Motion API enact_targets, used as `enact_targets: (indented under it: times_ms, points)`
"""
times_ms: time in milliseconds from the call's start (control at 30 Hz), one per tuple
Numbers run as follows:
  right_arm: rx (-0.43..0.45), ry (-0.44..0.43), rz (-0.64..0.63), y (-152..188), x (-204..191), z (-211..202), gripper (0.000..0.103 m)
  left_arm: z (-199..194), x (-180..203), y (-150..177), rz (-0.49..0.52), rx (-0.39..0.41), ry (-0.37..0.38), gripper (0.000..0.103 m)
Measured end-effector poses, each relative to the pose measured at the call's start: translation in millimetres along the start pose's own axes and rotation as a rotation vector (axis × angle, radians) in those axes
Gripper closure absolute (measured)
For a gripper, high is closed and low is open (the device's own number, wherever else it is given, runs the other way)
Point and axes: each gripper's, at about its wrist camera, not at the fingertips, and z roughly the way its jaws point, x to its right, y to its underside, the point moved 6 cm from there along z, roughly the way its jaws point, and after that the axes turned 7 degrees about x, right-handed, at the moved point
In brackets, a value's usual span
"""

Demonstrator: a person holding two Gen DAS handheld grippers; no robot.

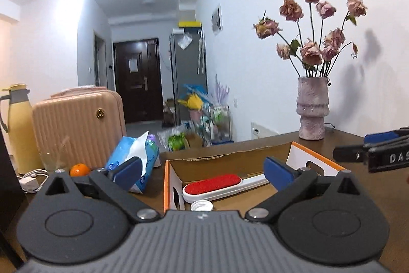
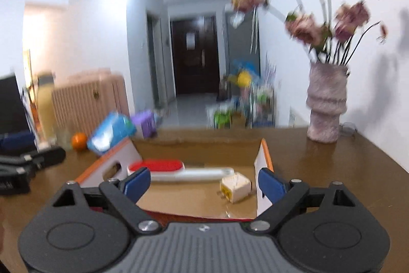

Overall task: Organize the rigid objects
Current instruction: 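Withdraw both grippers from the box back over the table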

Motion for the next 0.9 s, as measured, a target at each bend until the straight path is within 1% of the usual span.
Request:
enact_targets:
  times_ms: [33,100,200,267,333,500,600,700,733,800,900]
  points:
    - [0.024,0.003,0.003,2,-2,-6,0.003,-5,0,3,-0.006,0.003,-0.005,0.000]
    - [0.064,0.009,0.005,5,-5,-14,0.002,-13,-1,5,-0.027,0.014,-0.011,0.000]
    - [0.063,0.022,0.017,11,-10,-20,0.002,-25,-7,8,-0.054,0.041,-0.025,0.000]
    - [0.072,0.028,0.042,13,-14,-27,0.002,-32,-11,11,-0.066,0.034,-0.046,0.000]
    - [0.070,0.019,0.049,16,-20,-36,0.002,-41,-12,14,-0.072,0.031,-0.045,0.000]
    - [0.073,0.034,0.004,18,-34,-61,0.002,-67,-14,22,-0.076,0.048,-0.059,0.000]
    - [0.054,0.055,-0.027,24,-43,-85,0.002,-87,-16,27,-0.105,0.050,-0.046,0.000]
    - [0.054,0.047,-0.041,34,-49,-113,0.001,-111,-13,32,-0.095,0.049,-0.030,0.000]
    - [0.057,0.041,-0.040,38,-51,-121,0.001,-120,-11,34,-0.080,0.055,-0.017,0.000]
    - [0.049,0.031,-0.029,47,-53,-137,0.000,-136,-7,36,-0.057,0.062,-0.018,0.000]
    - [0.042,0.033,-0.011,60,-58,-162,0.000,-161,-3,42,-0.081,0.048,-0.017,0.000]
